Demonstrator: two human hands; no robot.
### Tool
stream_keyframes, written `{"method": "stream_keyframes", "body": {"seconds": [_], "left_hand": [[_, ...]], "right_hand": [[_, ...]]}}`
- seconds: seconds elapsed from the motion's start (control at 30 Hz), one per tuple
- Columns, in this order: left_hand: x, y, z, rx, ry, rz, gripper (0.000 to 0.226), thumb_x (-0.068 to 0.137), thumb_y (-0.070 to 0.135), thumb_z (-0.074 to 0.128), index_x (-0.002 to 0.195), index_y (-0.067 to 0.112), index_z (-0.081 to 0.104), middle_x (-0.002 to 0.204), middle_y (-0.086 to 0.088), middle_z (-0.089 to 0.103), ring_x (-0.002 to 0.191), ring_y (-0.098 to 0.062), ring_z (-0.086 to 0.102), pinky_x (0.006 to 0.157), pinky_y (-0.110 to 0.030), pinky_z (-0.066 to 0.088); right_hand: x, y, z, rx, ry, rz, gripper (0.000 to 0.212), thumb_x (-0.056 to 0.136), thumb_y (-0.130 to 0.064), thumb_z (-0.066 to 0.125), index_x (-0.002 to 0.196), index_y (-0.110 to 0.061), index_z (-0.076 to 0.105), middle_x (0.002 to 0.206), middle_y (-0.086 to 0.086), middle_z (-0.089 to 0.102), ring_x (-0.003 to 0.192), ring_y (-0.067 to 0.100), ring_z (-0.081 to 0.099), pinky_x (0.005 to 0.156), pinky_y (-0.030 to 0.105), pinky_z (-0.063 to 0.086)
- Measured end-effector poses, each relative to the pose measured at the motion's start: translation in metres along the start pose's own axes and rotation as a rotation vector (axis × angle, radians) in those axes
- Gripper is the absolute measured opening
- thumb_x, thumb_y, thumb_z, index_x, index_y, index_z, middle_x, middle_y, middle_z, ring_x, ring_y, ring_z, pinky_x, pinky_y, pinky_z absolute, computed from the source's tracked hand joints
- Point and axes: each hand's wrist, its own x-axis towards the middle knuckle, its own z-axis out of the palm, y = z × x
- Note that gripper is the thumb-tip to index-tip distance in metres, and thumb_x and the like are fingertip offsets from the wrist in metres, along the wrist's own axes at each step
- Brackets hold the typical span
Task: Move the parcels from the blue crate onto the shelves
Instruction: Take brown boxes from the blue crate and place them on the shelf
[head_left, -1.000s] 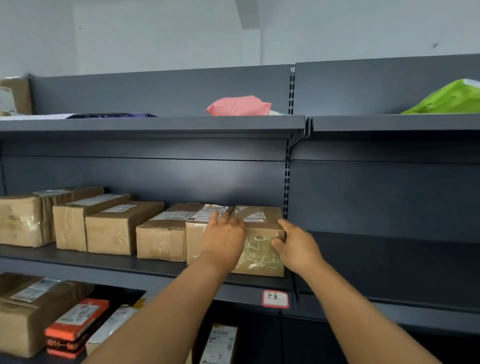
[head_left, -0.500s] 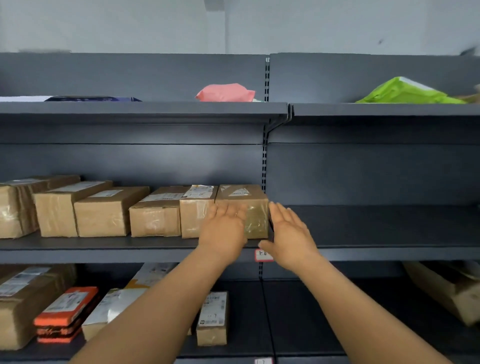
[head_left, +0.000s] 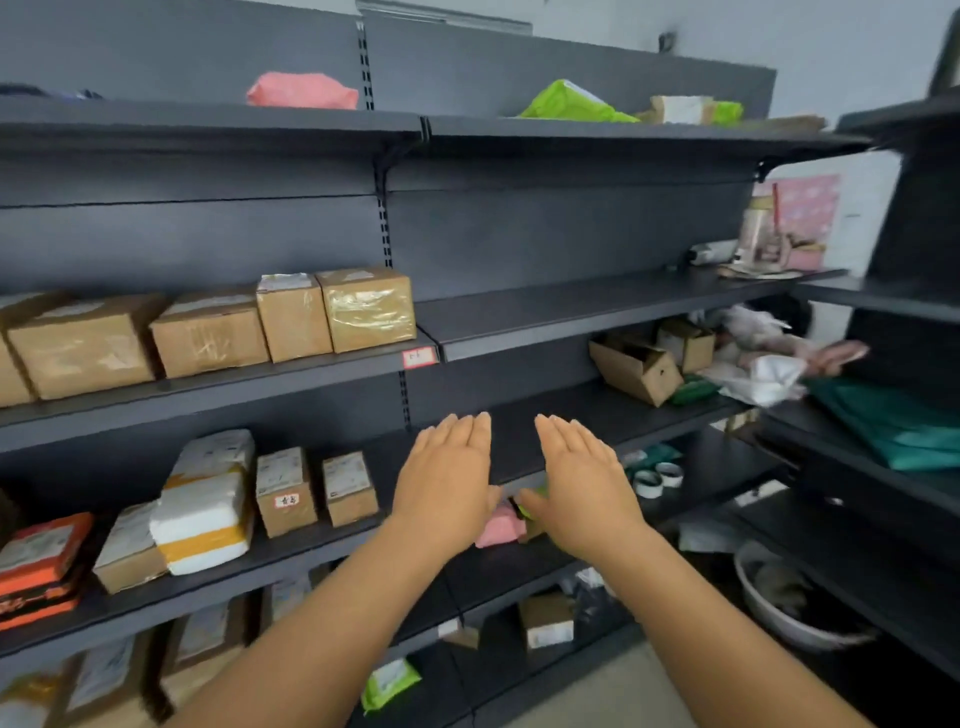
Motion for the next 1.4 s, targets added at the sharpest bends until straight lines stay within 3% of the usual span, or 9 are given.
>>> {"method": "stream_keyframes", "body": {"seconds": [0.4, 1.03, 1.4], "left_hand": [[-0.086, 0.168, 0.049, -0.136, -0.128, 0.359, 0.078, 0.094, 0.042, 0.052, 0.153, 0.015, 0.009, 0.157, 0.000, 0.021, 0.145, -0.020, 0.016, 0.118, -0.032, 0.012], [-0.295, 0.500, 0.082, -0.264, -0.378, 0.775, 0.071, 0.098, 0.040, 0.047, 0.154, 0.016, 0.009, 0.157, 0.002, 0.023, 0.145, -0.016, 0.018, 0.117, -0.030, 0.014], [-0.361, 0.674, 0.104, -0.260, -0.509, 1.083, 0.073, 0.099, 0.044, 0.043, 0.155, 0.017, 0.004, 0.158, 0.000, 0.022, 0.145, -0.019, 0.021, 0.118, -0.034, 0.018]], "right_hand": [[-0.201, 0.121, -0.029, -0.133, 0.014, 0.407, 0.082, 0.093, -0.045, 0.054, 0.154, -0.017, 0.007, 0.161, 0.000, 0.011, 0.149, 0.020, 0.006, 0.119, 0.035, 0.009], [-0.583, 0.297, -0.101, -0.123, -0.061, 0.964, 0.080, 0.097, -0.042, 0.049, 0.155, -0.016, -0.001, 0.162, 0.001, 0.004, 0.149, 0.021, 0.001, 0.121, 0.038, 0.006], [-0.732, 0.370, -0.140, -0.104, 0.064, 1.325, 0.080, 0.096, -0.043, 0.051, 0.155, -0.016, 0.005, 0.161, 0.001, 0.010, 0.148, 0.021, 0.008, 0.120, 0.037, 0.012]]}}
